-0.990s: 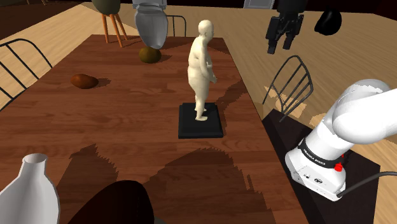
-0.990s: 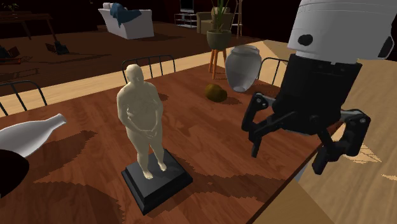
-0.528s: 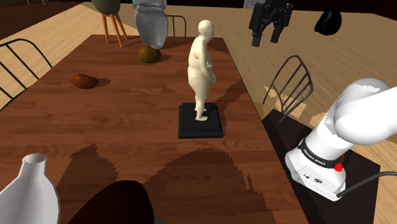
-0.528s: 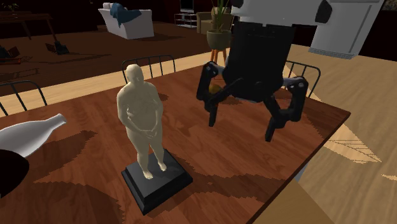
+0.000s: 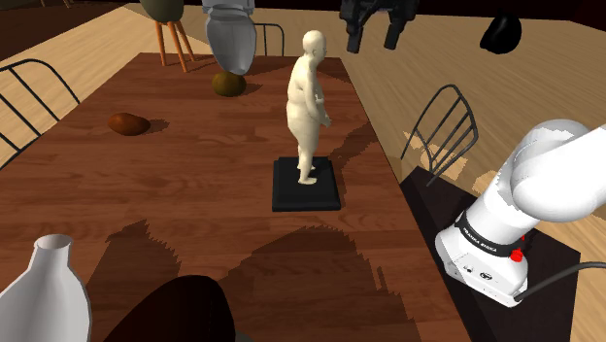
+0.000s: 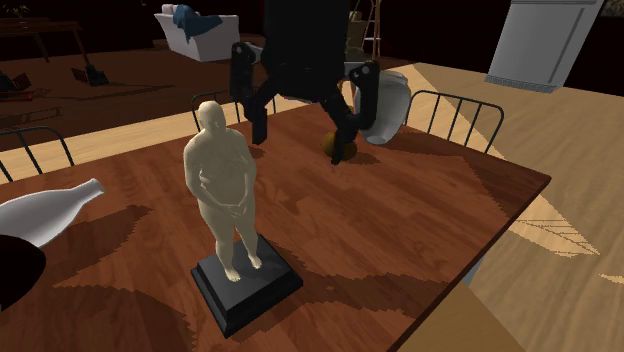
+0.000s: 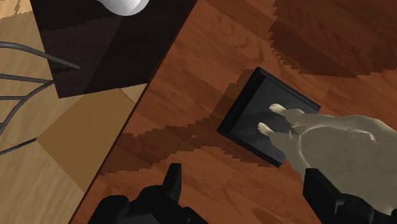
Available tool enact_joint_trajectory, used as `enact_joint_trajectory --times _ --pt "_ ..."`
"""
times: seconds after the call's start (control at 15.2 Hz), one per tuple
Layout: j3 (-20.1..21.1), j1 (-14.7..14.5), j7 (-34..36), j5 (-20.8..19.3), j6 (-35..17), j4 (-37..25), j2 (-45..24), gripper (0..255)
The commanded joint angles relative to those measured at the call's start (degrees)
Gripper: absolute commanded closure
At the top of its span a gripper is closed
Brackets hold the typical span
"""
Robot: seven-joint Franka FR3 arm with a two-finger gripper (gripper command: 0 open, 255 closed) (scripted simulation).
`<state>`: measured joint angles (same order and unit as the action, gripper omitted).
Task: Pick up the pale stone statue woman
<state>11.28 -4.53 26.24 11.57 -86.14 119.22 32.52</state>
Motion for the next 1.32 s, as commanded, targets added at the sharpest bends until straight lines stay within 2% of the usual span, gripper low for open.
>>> enact_joint_trajectory --times 0.0,0.53,1.12,1.19,1.25 --pt "2.1 -0.3 2.9 0.6 -0.4 -3.1 -2.3 0" --pt "10.3 -1.0 14.2 -0.3 0.0 -19.1 -13.4 0" --pt "10.3 -1.3 13.2 0.4 -5.8 -11.2 -11.2 0" --pt "10.4 -1.3 13.3 0.5 -5.7 -11.2 -11.1 255" --pt "10.3 -1.3 13.2 0.5 -5.8 -11.1 -11.1 255"
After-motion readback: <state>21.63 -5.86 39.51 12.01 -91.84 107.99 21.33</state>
